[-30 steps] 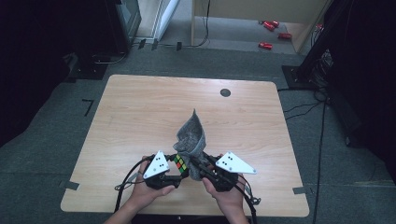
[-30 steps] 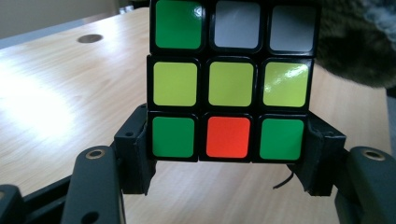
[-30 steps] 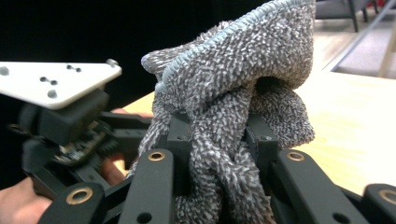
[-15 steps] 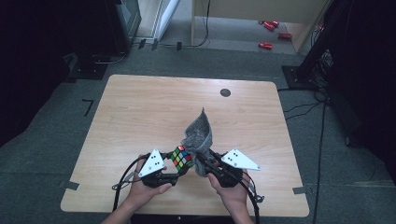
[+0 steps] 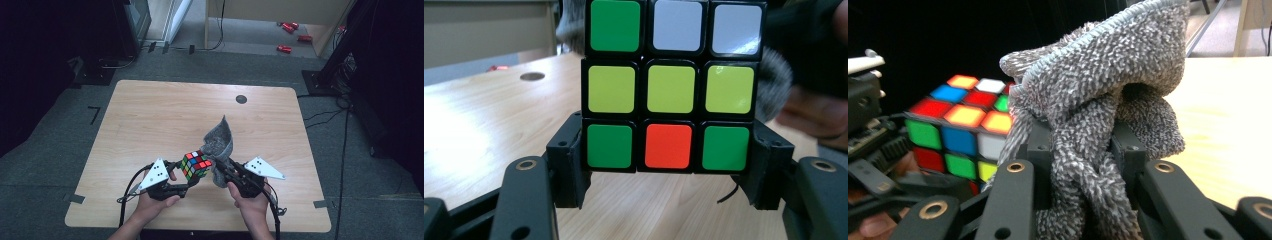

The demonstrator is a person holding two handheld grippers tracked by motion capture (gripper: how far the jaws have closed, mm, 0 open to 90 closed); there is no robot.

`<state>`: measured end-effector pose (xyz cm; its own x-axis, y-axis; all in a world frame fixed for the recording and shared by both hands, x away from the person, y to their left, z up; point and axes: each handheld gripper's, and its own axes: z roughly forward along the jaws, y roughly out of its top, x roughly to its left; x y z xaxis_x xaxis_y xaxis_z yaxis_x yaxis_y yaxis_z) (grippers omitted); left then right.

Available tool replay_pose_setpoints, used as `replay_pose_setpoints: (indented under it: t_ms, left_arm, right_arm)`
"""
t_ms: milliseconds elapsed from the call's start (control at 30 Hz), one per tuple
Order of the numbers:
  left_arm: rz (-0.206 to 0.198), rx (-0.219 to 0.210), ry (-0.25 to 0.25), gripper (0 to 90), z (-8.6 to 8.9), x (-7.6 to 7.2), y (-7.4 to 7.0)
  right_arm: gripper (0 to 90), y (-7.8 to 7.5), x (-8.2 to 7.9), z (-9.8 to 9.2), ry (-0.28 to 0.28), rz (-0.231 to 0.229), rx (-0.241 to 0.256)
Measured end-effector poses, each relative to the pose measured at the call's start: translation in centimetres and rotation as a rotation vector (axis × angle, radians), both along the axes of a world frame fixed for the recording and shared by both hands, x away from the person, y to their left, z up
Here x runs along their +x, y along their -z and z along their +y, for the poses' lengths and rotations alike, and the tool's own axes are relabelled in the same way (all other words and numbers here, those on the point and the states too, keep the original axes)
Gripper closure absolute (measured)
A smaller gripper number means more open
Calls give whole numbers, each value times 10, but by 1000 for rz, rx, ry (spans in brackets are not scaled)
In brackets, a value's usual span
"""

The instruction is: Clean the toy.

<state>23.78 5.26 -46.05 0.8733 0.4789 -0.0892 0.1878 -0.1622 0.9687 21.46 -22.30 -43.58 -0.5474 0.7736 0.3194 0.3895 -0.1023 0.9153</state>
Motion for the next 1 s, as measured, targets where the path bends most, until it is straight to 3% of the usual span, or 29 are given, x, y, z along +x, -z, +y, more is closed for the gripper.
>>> replay_pose_setpoints:
  t_ms: [267,433,533,667,833,1000]
  left_arm:
    - [17,-52,20,344,3,0,-2]
    - [35,-76,13,344,10,5,-4]
    - [55,-76,24,344,10,7,-2]
    - [56,-57,49,344,3,4,1]
    - [53,-77,38,344,6,4,-2]
    - [69,-112,12,344,17,10,-6]
  right_arm:
    - [699,8,-1,13,-58,43,24]
    - [698,16,4,16,-121,110,52]
    - [697,13,7,9,-135,122,92]
    - [698,3,7,-2,-120,100,143]
    - [699,8,7,1,-131,114,150]
    - [696,17,10,11,-207,163,113]
